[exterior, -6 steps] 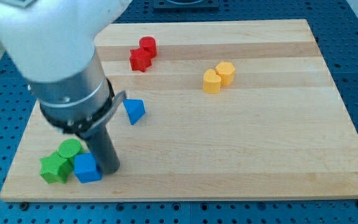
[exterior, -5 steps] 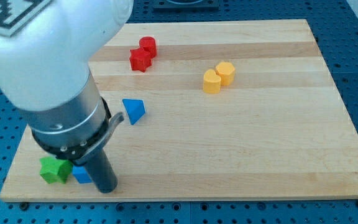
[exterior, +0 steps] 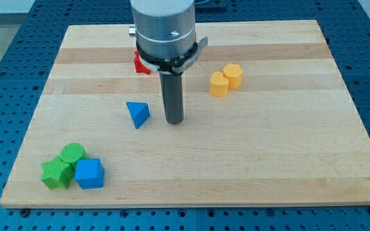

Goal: Move the blue triangle into the green circle

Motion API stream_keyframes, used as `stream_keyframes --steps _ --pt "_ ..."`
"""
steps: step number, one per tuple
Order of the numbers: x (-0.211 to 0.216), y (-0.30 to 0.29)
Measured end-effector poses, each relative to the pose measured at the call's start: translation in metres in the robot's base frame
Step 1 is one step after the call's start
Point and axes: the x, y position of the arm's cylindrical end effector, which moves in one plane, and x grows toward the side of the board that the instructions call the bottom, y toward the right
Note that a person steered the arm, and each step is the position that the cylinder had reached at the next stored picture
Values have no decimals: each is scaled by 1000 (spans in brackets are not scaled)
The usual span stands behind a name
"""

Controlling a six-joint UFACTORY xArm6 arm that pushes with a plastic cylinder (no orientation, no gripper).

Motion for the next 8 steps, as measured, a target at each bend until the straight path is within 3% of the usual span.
stream_keyframes --steps 4,5,8 --pt "-19 -35" --pt "33 -63" --pt "52 -68"
